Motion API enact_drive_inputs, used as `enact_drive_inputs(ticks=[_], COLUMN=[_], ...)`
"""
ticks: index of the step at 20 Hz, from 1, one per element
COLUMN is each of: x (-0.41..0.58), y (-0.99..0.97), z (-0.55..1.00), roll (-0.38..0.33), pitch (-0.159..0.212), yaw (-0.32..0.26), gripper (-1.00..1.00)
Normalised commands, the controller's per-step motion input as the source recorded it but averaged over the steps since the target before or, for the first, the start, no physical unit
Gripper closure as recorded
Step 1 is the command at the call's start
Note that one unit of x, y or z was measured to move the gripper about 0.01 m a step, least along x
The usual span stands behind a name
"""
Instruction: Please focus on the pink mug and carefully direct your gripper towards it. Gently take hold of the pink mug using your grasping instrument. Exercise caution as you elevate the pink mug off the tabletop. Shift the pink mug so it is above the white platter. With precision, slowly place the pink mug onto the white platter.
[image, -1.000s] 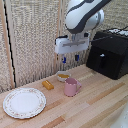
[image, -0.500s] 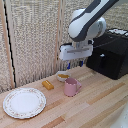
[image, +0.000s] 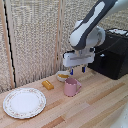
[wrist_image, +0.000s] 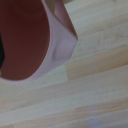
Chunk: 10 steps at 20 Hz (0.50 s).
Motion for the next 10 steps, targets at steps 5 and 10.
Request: enact_drive_inputs(ticks=[5,10], x=[-0.051,0.023], y=[-0.01,0.00], z=[-0.39,-0.43], roll=[0.000,-0.005], pitch=[0.011,0.000], yaw=[0.121,0.148], gripper=[-1.00,-1.00])
